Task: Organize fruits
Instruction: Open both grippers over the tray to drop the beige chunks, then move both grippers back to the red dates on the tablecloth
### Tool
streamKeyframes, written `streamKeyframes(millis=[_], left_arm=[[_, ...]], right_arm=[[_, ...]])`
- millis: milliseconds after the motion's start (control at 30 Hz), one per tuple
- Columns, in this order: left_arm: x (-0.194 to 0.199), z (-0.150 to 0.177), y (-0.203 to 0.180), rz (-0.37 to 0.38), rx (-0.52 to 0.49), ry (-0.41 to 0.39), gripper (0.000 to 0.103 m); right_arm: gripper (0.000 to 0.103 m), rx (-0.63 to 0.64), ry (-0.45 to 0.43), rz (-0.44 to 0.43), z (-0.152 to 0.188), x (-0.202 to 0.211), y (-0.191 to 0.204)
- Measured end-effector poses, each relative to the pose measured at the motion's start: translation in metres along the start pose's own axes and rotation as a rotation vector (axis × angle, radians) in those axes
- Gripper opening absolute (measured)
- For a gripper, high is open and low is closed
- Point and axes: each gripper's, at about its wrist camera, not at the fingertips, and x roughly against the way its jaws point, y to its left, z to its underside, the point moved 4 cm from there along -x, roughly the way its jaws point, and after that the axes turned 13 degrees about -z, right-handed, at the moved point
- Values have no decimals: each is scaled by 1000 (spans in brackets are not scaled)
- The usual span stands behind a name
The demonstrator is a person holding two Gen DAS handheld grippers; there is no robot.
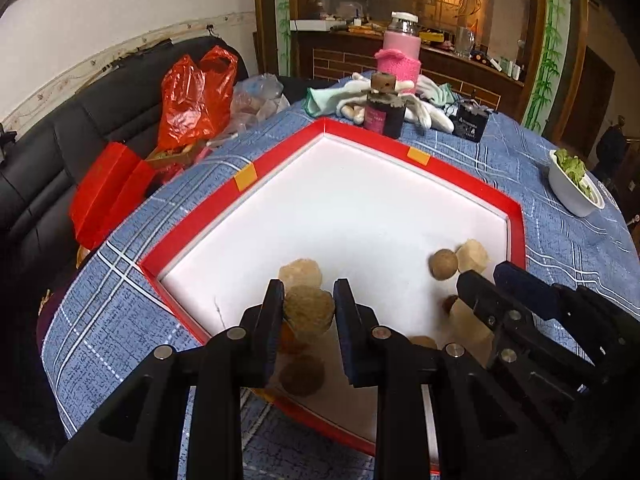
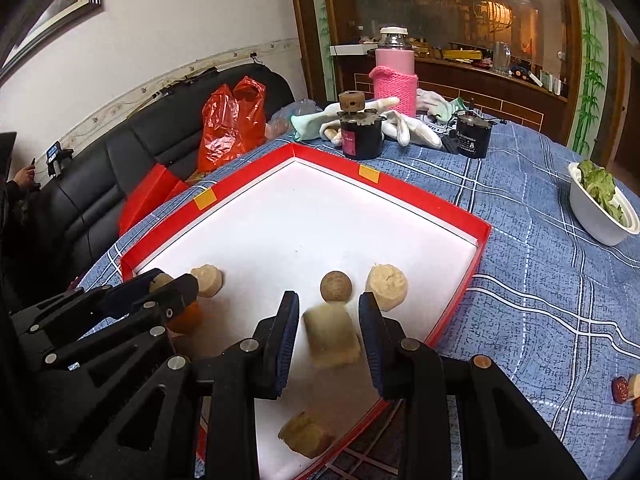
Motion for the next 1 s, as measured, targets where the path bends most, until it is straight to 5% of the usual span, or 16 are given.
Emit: streamKeyframes(millis=[133,233,367,533,700,1000], left_arm=[[0,1,1,-16,1,7,28],[3,1,3,-34,6,0,54],[11,-1,8,-30,33,-17,70],[31,-3,8,-14,52,-69,71],[62,-3,-16,93,42,-141,71],[92,19,-99,245,-124,-187,71]], right_arm=[[37,-2,-2,7,0,0,0],[46,-8,-10,4,0,5,-1],[55,-38,-33,9,1,18,-8],[58,-29,-67,42,9,46,-13],[59,-39,-127,106,29,97,-39],[58,-201,-148,351,104,195,-160]])
